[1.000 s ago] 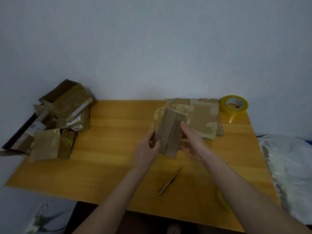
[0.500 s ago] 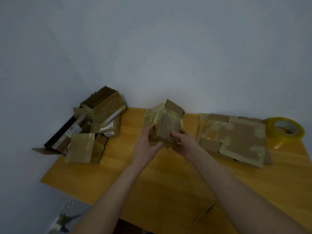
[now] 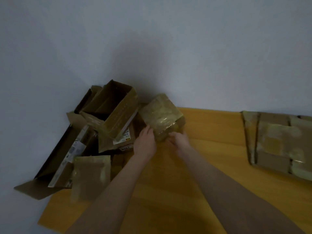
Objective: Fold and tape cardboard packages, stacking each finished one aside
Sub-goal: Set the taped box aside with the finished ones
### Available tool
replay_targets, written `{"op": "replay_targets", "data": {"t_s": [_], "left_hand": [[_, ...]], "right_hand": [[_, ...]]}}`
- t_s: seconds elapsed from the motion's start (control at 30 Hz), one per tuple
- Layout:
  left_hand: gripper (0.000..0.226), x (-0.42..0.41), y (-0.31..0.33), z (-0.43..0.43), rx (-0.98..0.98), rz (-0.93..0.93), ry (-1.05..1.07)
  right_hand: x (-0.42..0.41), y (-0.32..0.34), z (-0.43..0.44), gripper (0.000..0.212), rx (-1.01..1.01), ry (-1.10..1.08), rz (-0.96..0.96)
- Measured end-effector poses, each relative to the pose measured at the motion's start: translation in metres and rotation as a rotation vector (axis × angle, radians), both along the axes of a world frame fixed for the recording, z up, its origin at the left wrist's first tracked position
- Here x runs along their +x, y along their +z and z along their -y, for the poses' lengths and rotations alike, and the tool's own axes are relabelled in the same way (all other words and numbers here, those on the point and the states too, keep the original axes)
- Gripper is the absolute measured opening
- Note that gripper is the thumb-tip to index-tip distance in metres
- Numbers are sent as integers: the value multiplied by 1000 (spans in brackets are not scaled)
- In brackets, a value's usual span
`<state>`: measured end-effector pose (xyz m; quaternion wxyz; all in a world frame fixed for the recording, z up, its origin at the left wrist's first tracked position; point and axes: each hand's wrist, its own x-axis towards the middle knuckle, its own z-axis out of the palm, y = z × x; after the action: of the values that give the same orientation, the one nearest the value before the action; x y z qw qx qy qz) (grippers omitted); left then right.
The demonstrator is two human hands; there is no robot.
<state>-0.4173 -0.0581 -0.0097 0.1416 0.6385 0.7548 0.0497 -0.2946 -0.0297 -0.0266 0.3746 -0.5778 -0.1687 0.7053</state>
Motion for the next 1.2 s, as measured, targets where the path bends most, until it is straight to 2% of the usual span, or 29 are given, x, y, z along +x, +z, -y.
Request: {"op": "replay_targets", "data": {"t_s": [0.07,0.33,0.37,0.53,0.67,0.87,1.2], "left_hand": [[57,-8,-8,2,-26,50,0],[51,-22,-10,-2,67,73,83],[51,-19,-11,-4,73,61,66],[51,25,-10,-10,75,13,-69],[57,79,-12,-10,11,-60,-181],[56,189,-5,10,-20,-62,-262],[53,392,14,85,-12,-3,-297]], "right_hand": [[-7,-5,-6,68,52,31,18],[-40,-4,-21,50,60,316,205],[-34,-3,-19,49,90,350,290],[24,-1,-9,50,317,558,1028],[90,10,10,51,397,729,1333],[211,28,48,51,426,742,1443],[414,43,122,45,491,706,1436]]}}
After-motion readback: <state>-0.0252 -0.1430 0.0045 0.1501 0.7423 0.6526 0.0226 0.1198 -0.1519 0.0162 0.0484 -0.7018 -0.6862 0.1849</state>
